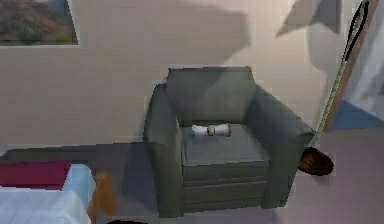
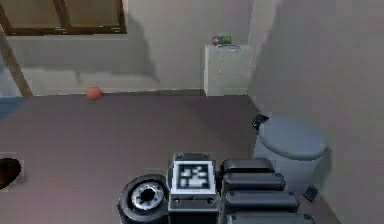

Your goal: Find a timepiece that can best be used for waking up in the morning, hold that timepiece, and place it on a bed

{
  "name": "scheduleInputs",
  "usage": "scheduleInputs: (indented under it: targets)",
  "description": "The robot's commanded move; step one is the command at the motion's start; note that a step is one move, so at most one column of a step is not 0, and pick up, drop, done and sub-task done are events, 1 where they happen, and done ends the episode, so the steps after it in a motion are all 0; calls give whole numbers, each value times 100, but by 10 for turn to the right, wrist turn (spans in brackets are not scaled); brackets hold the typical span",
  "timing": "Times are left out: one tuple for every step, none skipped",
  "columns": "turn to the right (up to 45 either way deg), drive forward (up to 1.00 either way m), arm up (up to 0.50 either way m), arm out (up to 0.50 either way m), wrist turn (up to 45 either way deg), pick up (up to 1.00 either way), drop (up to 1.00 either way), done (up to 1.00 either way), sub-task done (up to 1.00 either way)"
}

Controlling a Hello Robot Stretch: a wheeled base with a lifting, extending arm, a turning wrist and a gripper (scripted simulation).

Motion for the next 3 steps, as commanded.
scheduleInputs:
  targets:
    - [450,0,0,0,0,0,0,0,0]
    - [450,0,0,0,0,0,0,0,0]
    - [450,0,0,0,0,0,0,0,0]
